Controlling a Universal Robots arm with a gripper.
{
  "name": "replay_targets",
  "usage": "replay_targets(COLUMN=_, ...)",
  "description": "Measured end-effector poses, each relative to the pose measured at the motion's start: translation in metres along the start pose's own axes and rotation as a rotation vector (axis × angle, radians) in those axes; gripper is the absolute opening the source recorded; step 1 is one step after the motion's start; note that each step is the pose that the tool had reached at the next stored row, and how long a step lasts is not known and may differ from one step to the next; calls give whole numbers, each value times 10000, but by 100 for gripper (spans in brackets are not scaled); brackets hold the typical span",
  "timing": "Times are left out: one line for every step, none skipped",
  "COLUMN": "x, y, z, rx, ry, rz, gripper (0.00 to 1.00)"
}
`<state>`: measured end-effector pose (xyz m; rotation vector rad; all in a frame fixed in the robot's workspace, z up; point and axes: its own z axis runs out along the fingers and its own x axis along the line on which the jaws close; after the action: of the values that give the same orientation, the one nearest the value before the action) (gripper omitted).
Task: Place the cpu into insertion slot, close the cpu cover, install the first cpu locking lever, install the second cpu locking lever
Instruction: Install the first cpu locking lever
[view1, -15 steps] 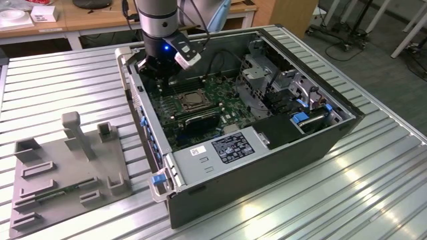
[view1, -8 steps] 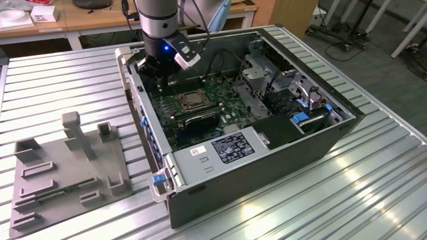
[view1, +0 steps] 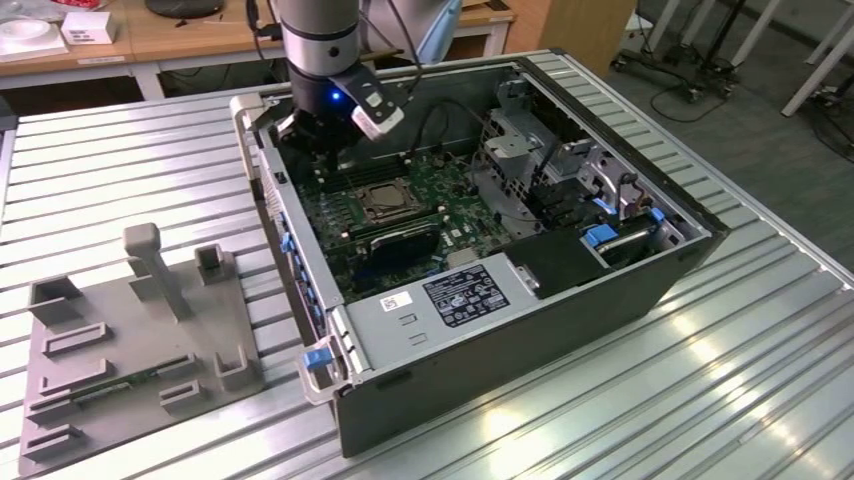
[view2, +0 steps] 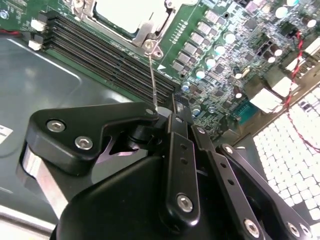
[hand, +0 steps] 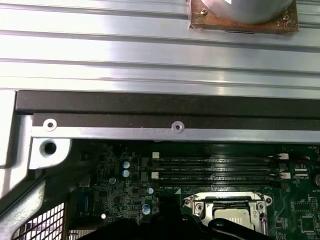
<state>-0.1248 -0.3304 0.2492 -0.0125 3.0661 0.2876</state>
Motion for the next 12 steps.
replay_targets(x=-10, y=-1, z=1, rx=-22, ry=-1, rz=1, gripper=11)
replay_targets(x=-21, y=-2, z=2, rx=-41, ry=-1, rz=2, gripper=11)
replay_targets(x=-33, y=-4, z=3, rx=-63, ry=-2, rz=4, gripper=11)
replay_targets(x=-43, y=-6, z=3, rx=-85, ry=-2, rz=5, gripper=11)
replay_targets(x=-53, y=-9, z=2, rx=-107, ry=-1, rz=6, gripper=11)
replay_targets(x=-65, y=-12, z=3, rx=-131, ry=-1, rz=8, gripper=11)
replay_targets(x=-77, y=-14, z=4, rx=-147, ry=-3, rz=8, gripper=11)
replay_targets(x=-90, y=-17, z=5, rx=-163, ry=-4, rz=10, gripper=11)
replay_targets(x=-106, y=-21, z=5, rx=-176, ry=-4, rz=10, gripper=11)
replay_targets(x=-118, y=-23, z=5, rx=-185, ry=-3, rz=11, gripper=11)
replay_targets(x=-131, y=-25, z=5, rx=-192, ry=-1, rz=12, gripper=11)
replay_targets(x=-146, y=-28, z=6, rx=-198, ry=-1, rz=13, gripper=11)
